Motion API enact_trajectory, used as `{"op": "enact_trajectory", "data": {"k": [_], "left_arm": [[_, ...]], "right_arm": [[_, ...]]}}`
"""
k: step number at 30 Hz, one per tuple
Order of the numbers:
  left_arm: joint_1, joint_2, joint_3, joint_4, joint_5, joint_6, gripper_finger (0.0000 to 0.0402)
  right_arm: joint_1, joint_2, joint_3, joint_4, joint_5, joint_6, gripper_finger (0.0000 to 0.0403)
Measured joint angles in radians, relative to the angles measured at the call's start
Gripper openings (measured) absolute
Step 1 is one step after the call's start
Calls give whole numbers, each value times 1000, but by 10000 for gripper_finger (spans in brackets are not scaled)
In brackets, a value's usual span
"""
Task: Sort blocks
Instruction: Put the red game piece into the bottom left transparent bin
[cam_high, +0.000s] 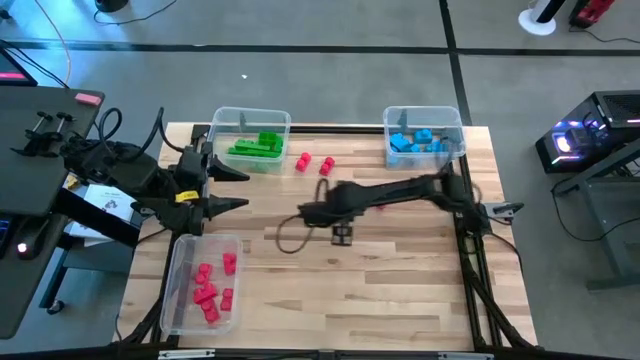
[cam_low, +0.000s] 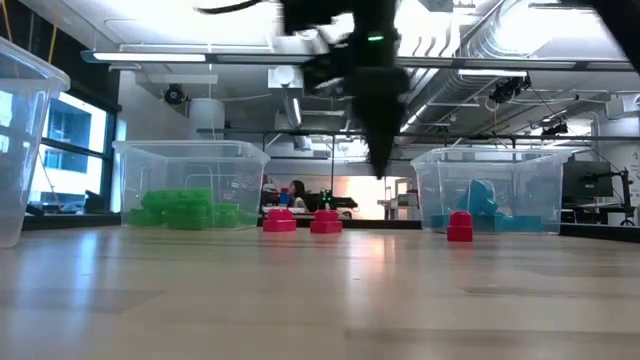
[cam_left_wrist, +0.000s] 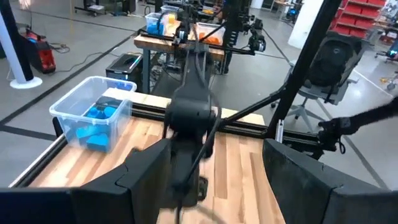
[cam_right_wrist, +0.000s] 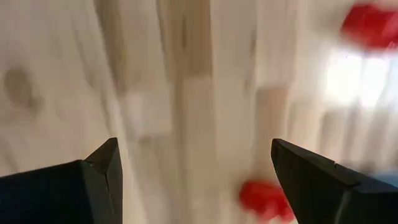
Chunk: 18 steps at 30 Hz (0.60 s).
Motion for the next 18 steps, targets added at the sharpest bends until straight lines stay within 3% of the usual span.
{"op": "enact_trajectory", "data": {"k": [5,9,11,15,18], "left_arm": [[0,3,0,-6,-19,44,243],[24,38,1,-3,-207,78,243],[91,79,2,-4,-226,79,243],[293,218,2,13,78,105,243],[416,353,2,26,199,105,243]], "right_arm": [[60,-311,-504,189,-46,289,284],[151,-574,-811,278,-111,722,284],[212,-671,-905,330,-128,953,284],[322,-809,-982,402,-92,1243,284],[376,-854,-977,394,-7,1315,284]]}}
